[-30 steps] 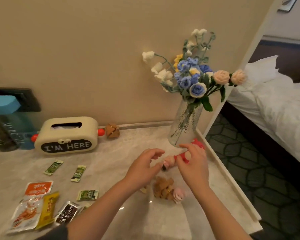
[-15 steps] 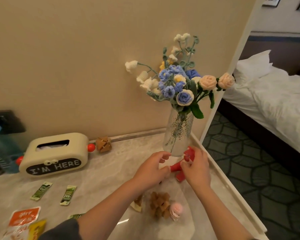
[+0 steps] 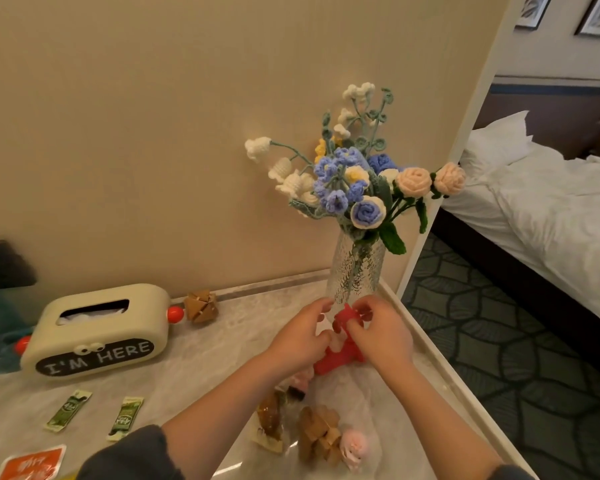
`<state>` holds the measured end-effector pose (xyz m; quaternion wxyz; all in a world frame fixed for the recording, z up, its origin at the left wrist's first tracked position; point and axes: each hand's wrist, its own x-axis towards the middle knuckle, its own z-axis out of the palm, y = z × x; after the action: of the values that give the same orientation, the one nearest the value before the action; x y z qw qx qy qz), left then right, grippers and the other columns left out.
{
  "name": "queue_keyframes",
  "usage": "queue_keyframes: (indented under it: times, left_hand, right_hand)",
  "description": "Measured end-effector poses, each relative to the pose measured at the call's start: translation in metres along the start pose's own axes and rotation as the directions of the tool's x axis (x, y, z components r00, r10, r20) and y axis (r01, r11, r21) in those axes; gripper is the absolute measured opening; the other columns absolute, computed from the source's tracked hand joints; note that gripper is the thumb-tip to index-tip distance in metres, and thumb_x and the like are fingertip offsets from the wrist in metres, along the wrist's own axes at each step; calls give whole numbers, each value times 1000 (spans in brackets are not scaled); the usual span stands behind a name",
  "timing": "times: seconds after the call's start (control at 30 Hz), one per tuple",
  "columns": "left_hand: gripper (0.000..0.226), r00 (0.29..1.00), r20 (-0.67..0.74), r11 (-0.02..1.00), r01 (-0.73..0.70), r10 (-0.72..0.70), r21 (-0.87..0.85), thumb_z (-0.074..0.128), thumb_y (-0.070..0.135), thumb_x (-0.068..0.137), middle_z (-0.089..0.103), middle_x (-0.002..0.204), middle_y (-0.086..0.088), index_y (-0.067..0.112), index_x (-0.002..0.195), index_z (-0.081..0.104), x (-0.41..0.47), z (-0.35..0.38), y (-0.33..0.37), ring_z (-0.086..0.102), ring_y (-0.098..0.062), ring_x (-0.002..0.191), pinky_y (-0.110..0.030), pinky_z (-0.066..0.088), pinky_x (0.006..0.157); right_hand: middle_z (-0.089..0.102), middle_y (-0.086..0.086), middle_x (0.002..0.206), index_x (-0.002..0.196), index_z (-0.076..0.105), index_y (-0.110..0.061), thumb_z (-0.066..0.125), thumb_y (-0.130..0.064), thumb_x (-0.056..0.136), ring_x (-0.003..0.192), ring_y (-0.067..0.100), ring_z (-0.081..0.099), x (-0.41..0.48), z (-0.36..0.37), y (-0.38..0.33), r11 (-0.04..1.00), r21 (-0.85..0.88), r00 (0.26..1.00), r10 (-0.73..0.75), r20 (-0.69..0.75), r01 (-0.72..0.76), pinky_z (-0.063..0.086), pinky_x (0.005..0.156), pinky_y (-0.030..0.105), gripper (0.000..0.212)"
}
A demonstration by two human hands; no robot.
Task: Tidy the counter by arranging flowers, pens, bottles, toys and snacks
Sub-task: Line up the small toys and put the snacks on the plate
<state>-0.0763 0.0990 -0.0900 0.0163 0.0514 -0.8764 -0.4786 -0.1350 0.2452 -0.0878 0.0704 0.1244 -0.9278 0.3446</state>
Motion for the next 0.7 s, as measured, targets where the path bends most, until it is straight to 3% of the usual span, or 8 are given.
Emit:
queue_keyframes:
  times: [0.07,0.17,0.3,0.4,0.5,0.63,0.7]
  left_hand:
    - [57,999,-7,997,41,-42,-62,51,8,93,44,144,1,24,144,34,13,-4,3,48,-12,122,-31,43,102]
    - [56,992,-13,969,123,-129,-214,49,8,95,41,146,-4,21,147,30,33,-11,15,51,-16,120,-26,44,92]
    - [67,978,47,934,207,-202,-291,49,8,93,31,153,-6,23,151,18,58,-14,27,44,-20,129,-32,48,93]
    - [74,962,112,898,271,-247,-346,47,4,92,24,156,-5,26,153,11,68,-11,29,50,-24,124,-28,51,75]
    - [77,956,120,876,292,-266,-384,49,3,89,27,155,-5,28,152,13,77,-9,27,56,-25,115,-28,51,70]
    - [77,953,145,862,304,-268,-405,50,1,88,28,154,-4,28,152,15,88,-10,25,58,-23,111,-27,50,69]
    - [80,957,168,882,283,-236,-376,49,-5,89,31,153,-9,24,153,12,94,-9,24,56,-18,111,-22,48,66]
  right_hand:
    - [60,-14,90,96,54,-32,66,-40,75,82,9,60,4,-2,2,995,87,998,56,-29,-54,41,57,25,26]
    - [54,-14,103,118,48,-27,73,-40,74,93,10,58,26,-11,-1,938,322,985,157,-76,-125,44,68,29,53]
    - [54,-11,115,128,47,-21,86,-29,69,106,5,52,64,-21,-17,877,481,993,60,-98,-5,45,85,23,71]
    - [53,-6,124,135,45,-14,89,-20,66,115,8,48,86,-17,-24,854,519,998,50,-27,-29,40,94,16,82]
    - [51,-6,120,137,43,-9,90,-11,64,114,7,46,97,-10,-23,831,554,998,56,-6,-43,31,79,-5,88]
    - [51,-10,108,135,47,-12,92,-20,61,101,-1,44,106,-6,-17,836,539,991,131,-15,-103,28,63,-11,87]
    - [50,-13,104,133,48,-14,93,-24,58,98,-3,44,110,-7,-14,846,522,988,149,-39,-107,28,62,-10,88]
